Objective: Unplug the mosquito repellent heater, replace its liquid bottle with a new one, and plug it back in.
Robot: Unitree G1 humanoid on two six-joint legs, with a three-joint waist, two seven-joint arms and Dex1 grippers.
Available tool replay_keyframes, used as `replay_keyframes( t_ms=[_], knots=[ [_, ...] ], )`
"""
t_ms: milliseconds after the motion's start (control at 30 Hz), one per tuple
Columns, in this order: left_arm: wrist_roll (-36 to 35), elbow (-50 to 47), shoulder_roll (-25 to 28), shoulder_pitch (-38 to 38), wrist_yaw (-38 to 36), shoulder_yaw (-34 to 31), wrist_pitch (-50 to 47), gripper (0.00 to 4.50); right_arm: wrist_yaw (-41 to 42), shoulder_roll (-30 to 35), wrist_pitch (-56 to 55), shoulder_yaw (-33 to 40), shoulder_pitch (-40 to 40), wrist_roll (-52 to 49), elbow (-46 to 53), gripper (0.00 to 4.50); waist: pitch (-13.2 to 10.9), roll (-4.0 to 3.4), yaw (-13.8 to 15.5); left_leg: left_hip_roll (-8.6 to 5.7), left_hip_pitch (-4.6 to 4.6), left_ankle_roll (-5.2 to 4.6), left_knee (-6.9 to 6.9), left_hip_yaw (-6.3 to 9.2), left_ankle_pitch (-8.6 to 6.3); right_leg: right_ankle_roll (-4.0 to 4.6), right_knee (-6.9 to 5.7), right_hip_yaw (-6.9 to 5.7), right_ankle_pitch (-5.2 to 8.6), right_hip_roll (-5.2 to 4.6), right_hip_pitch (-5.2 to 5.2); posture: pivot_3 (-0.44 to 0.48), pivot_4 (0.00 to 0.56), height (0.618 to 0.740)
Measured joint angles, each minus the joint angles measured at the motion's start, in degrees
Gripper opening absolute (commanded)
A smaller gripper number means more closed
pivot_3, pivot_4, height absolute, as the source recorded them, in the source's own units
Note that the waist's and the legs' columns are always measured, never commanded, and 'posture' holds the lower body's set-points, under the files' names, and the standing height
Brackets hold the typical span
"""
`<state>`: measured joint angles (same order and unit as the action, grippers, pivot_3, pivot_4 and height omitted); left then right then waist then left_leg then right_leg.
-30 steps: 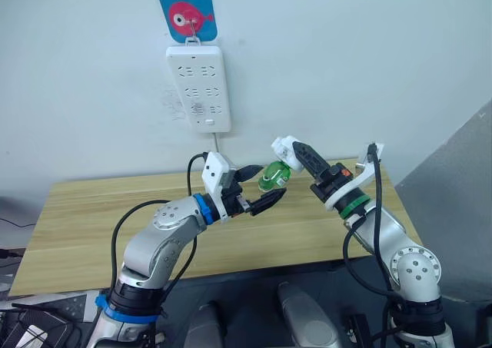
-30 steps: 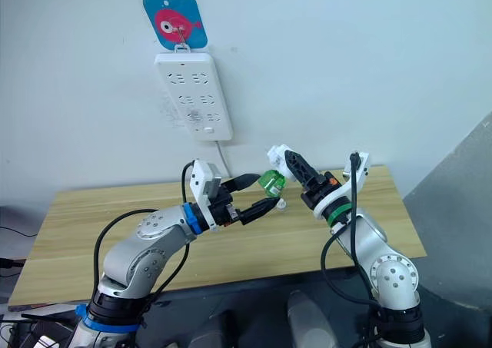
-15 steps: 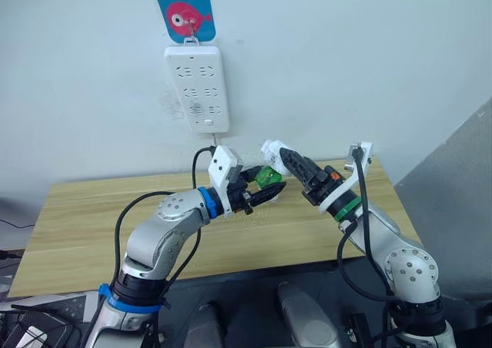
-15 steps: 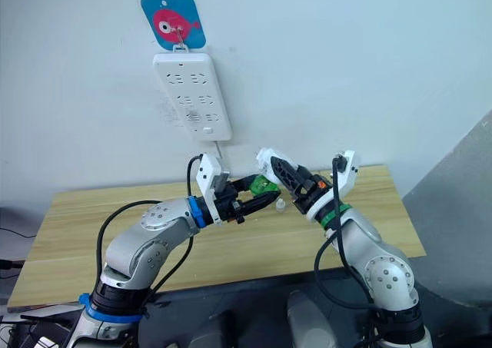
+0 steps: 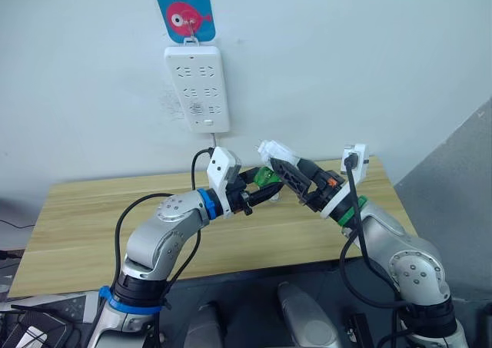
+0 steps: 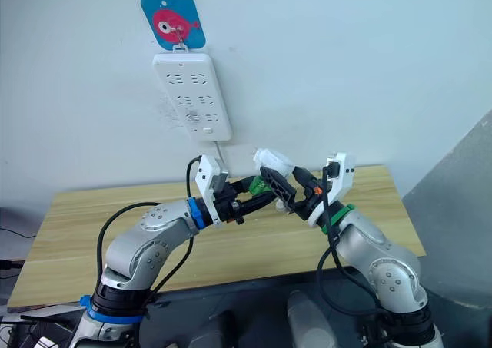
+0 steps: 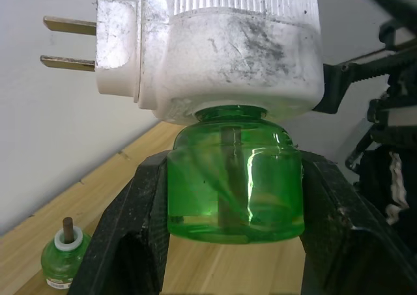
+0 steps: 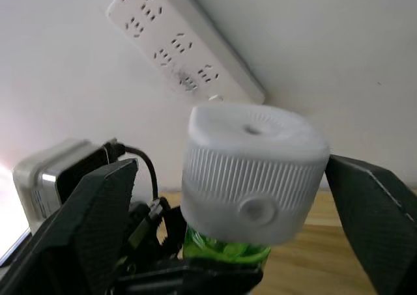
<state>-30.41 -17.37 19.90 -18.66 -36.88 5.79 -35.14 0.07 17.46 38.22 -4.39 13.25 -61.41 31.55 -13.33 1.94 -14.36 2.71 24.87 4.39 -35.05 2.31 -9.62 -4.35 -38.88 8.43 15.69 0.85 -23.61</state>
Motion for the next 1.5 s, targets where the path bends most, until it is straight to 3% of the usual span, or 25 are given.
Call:
replay_keyframes(
  t_ms=[633, 733, 800, 833, 1167, 1300, 1500],
  knots=[
    [-4.03, -0.12, -1.09, 4.65, -6.19, -1.65, 4.78, 2.27, 4.14, -2.83, 2.58, 2.15, 2.98, -1.51, -1.01, 4.50, 0.01, 0.01, -0.14, 0.00, 0.00, 0.00, -0.01, 0.00, 0.00, 0.00, -0.01, 0.00, 0.00, 0.00, 0.01, -0.274, 0.182, 0.733],
    [-3.91, -0.12, -1.17, 4.65, -6.35, -1.57, 5.73, 2.27, 4.35, -2.90, 3.23, 3.01, 3.15, -2.51, -1.05, 3.91, 0.01, 0.01, -0.14, 0.00, 0.00, 0.00, 0.00, 0.00, 0.00, 0.00, -0.01, 0.00, 0.00, 0.00, 0.01, -0.273, 0.182, 0.733],
    [-3.57, -0.08, -1.17, 4.65, -6.51, -1.35, 6.25, 2.27, 4.35, -2.88, 3.78, 3.38, 3.16, -2.89, -1.39, 3.16, 0.01, 0.01, -0.13, 0.00, 0.00, 0.00, 0.00, 0.00, 0.00, 0.00, -0.01, -0.01, 0.00, 0.00, 0.00, -0.273, 0.185, 0.733],
    [-3.40, 0.03, -1.19, 4.71, -6.51, -1.17, 6.56, 2.27, 4.36, -2.83, 3.92, 3.39, 3.17, -2.94, -1.42, 3.02, 0.01, 0.01, -0.14, 0.00, 0.00, 0.00, 0.00, 0.00, 0.00, 0.00, -0.01, -0.01, 0.00, 0.00, 0.00, -0.273, 0.185, 0.733],
    [-3.21, 1.01, -2.08, 4.72, -6.50, -0.43, 6.94, 2.27, 5.02, -1.75, 5.61, 4.19, 3.23, -3.06, -1.42, 3.02, 0.01, 0.01, -0.13, 0.00, 0.00, 0.00, 0.00, 0.00, 0.00, 0.00, -0.01, 0.00, 0.00, 0.00, 0.00, -0.274, 0.189, 0.733],
    [-3.19, 1.18, -2.05, 4.67, -6.37, -0.42, 6.88, 2.27, 5.75, -2.15, 5.60, 4.26, 3.23, -3.07, -1.41, 4.40, 0.01, 0.01, -0.13, 0.00, 0.00, 0.00, 0.00, -0.01, 0.00, 0.00, -0.01, 0.00, 0.00, 0.00, 0.00, -0.273, 0.190, 0.733],
    [-3.00, 1.23, -1.72, 4.68, -6.42, -0.41, 6.93, 2.27, 5.94, -2.11, 6.48, 4.26, 3.55, -3.06, -1.41, 4.50, 0.01, 0.01, -0.13, 0.00, 0.00, 0.00, 0.00, -0.01, 0.00, 0.00, -0.01, 0.00, 0.00, 0.00, 0.00, -0.271, 0.191, 0.733]
  ],
)
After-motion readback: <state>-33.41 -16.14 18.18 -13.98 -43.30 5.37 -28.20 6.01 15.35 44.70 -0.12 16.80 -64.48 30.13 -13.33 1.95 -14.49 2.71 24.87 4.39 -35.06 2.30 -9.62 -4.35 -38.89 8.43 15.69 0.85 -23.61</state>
